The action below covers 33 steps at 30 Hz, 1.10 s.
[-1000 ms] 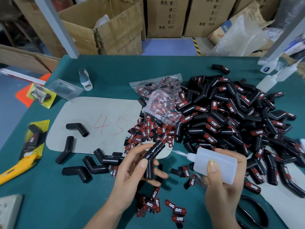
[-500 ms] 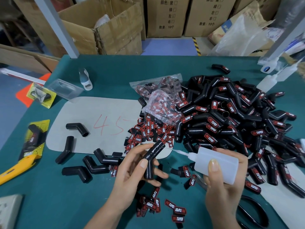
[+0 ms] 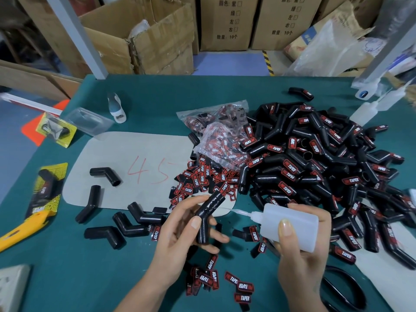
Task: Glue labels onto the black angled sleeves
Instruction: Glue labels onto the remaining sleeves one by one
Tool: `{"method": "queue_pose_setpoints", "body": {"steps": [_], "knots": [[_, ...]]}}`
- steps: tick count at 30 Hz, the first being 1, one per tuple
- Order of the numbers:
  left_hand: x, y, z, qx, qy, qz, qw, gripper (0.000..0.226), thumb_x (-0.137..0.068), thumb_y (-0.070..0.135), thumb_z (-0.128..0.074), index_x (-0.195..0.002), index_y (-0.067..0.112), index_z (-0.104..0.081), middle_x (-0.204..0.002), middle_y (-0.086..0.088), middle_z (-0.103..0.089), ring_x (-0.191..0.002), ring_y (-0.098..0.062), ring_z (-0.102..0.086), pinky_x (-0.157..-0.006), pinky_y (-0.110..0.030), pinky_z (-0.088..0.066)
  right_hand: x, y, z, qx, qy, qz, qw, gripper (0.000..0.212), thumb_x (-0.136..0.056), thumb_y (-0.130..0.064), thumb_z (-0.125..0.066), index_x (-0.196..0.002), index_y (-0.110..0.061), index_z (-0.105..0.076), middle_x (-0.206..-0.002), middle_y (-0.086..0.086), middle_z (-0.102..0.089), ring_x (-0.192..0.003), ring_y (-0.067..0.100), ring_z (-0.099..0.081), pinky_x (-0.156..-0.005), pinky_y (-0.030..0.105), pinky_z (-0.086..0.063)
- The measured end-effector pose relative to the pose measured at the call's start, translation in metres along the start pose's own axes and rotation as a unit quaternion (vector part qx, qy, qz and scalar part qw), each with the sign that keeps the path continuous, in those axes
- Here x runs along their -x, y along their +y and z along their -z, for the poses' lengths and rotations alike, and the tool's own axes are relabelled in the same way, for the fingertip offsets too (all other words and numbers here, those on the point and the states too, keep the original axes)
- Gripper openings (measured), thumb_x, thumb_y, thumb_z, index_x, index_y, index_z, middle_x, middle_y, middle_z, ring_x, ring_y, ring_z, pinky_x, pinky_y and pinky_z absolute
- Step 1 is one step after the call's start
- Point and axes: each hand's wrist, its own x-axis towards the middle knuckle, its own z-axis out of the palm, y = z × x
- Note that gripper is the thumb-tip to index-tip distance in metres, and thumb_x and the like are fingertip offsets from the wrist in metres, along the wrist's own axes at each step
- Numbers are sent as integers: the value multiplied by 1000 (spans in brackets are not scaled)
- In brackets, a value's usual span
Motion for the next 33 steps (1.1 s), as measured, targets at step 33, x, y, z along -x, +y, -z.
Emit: {"method": "queue_pose_setpoints", "body": {"steps": [33], "knots": [[1, -5, -2, -46, -5, -61, 997, 41, -103, 40, -67, -141, 25, -61, -107, -14, -67, -87, -43, -77, -67, -39, -64, 0, 3, 1, 13, 24, 9, 1000, 28, -83, -46, -67, -110, -47, -61, -110, 0, -62, -88, 44, -62, -62, 59, -54]]}}
